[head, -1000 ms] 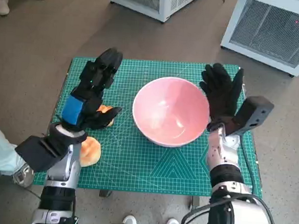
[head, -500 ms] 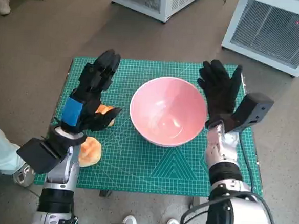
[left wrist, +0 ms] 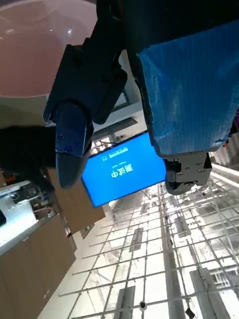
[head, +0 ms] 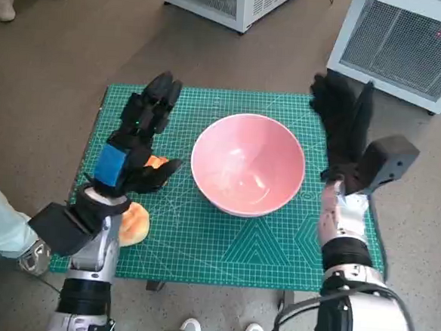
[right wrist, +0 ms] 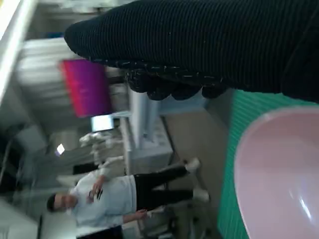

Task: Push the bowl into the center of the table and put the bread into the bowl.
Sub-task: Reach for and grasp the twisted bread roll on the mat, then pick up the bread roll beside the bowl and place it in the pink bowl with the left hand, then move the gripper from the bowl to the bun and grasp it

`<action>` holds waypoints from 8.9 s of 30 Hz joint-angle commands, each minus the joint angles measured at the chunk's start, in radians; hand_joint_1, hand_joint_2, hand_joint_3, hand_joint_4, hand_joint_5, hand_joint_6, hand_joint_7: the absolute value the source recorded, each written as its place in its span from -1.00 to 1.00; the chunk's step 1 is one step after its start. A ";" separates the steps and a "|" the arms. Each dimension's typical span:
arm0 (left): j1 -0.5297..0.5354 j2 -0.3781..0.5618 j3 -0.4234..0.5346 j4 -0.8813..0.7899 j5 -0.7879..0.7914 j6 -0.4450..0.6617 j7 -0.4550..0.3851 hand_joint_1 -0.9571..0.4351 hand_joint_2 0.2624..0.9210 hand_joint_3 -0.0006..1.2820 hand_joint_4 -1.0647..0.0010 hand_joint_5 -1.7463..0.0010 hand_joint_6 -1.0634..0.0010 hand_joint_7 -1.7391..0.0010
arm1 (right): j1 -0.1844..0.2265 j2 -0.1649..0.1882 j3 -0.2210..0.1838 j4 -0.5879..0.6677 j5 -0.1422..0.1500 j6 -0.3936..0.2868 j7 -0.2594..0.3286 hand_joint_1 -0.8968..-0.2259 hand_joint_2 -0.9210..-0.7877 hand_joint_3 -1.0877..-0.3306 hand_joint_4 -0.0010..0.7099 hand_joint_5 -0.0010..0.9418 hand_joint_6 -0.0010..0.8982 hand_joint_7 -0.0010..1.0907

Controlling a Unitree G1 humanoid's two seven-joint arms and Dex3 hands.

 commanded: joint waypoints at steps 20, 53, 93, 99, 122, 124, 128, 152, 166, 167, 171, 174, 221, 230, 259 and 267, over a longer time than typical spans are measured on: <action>-0.142 -0.026 -0.022 0.021 -0.025 0.016 -0.046 -0.62 1.00 -0.57 0.71 1.00 1.00 0.48 | 0.213 0.020 0.137 -0.513 0.189 -0.091 0.311 -0.51 -1.00 -0.12 -0.37 -1.00 -0.63 -0.31; -0.093 0.509 0.035 -0.305 0.395 0.550 -0.123 0.11 0.39 -0.99 0.69 1.00 0.43 0.91 | 0.225 0.024 0.147 -0.591 0.212 -0.038 0.314 -0.53 -1.00 -0.03 -0.38 -1.00 -0.84 -0.09; -0.278 0.466 -0.367 0.073 0.769 0.749 -0.118 0.18 0.45 -0.99 0.66 1.00 0.33 0.99 | 0.213 0.035 0.148 -0.568 0.209 -0.028 0.305 -0.56 -1.00 -0.04 -0.39 -1.00 -0.89 -0.03; -0.342 0.432 -0.429 0.232 0.827 0.756 -0.091 0.20 0.46 -0.99 0.67 1.00 0.32 0.99 | 0.217 0.033 0.146 -0.573 0.212 -0.025 0.305 -0.56 -1.00 -0.04 -0.39 -1.00 -0.89 -0.03; -0.508 0.317 -0.563 0.754 0.885 0.587 0.073 0.39 0.52 -0.98 0.27 0.95 0.07 0.95 | 0.219 0.032 0.144 -0.577 0.211 -0.021 0.298 -0.49 -1.00 -0.03 -0.40 -1.00 -0.89 -0.02; -0.514 0.311 -0.578 0.780 0.895 0.573 0.098 0.41 0.58 -0.97 0.01 0.92 -0.02 0.95 | 0.220 0.034 0.145 -0.580 0.210 -0.020 0.295 -0.49 -1.00 -0.03 -0.40 -1.00 -0.89 -0.02; -0.522 0.305 -0.617 0.820 0.929 0.545 0.152 0.45 0.68 -0.96 -0.42 0.80 -0.26 0.91 | 0.222 0.035 0.147 -0.586 0.208 -0.020 0.293 -0.50 -1.00 -0.03 -0.40 -1.00 -0.89 -0.02; -0.548 0.309 -0.661 0.905 0.965 0.430 0.315 0.38 0.98 -0.95 -0.30 -0.23 -0.38 -0.33 | 0.235 0.033 0.149 -0.605 0.209 -0.021 0.288 -0.49 -1.00 -0.04 -0.40 -1.00 -0.89 -0.02; -0.500 0.417 -0.463 0.385 0.847 0.471 0.217 0.38 0.98 -0.96 -0.36 -0.29 -0.33 -0.25 | 0.238 0.031 0.150 -0.614 0.212 -0.014 0.291 -0.50 -1.00 -0.03 -0.40 -1.00 -0.90 -0.01; -0.497 0.421 -0.444 0.339 0.837 0.470 0.214 0.38 0.98 -0.96 -0.36 -0.29 -0.33 -0.25 | 0.238 0.032 0.150 -0.613 0.211 -0.014 0.291 -0.50 -1.00 -0.03 -0.40 -1.00 -0.90 -0.01; -0.493 0.424 -0.400 0.206 0.818 0.488 0.197 0.38 0.98 -0.96 -0.37 -0.25 -0.31 -0.29 | 0.237 0.032 0.151 -0.611 0.209 -0.014 0.291 -0.50 -1.00 -0.03 -0.40 -1.00 -0.90 -0.01; -0.490 0.422 -0.377 0.128 0.807 0.480 0.191 0.38 0.98 -0.96 -0.38 -0.23 -0.30 -0.31 | 0.237 0.032 0.152 -0.612 0.208 -0.013 0.290 -0.50 -1.00 -0.03 -0.40 -1.00 -0.90 -0.01; -0.686 0.086 -0.640 0.516 0.980 0.312 0.182 0.48 0.68 -0.38 0.10 -0.70 0.04 -0.31 | 0.264 0.000 0.126 -0.637 0.225 0.003 0.287 -0.40 -1.00 0.05 -0.31 -0.98 -0.74 -0.04; -0.657 0.088 -0.611 0.485 0.903 0.359 0.050 0.21 0.63 -0.93 0.80 0.89 0.45 0.91 | 0.269 0.006 0.127 -0.645 0.215 0.004 0.271 -0.41 -1.00 0.08 -0.30 -0.98 -0.71 -0.07; -0.459 0.276 -0.474 0.006 0.834 0.465 -0.090 -0.03 0.57 -1.00 0.94 1.00 0.58 0.99 | 0.245 0.030 0.147 -0.614 0.206 -0.014 0.262 -0.40 -1.00 0.04 -0.31 -0.99 -0.74 -0.13; -0.318 0.380 -0.375 -0.239 0.798 0.480 -0.136 0.00 0.53 -1.00 0.87 0.98 0.54 0.99 | 0.242 0.037 0.155 -0.613 0.208 -0.010 0.267 -0.45 -1.00 0.02 -0.33 -1.00 -0.78 -0.15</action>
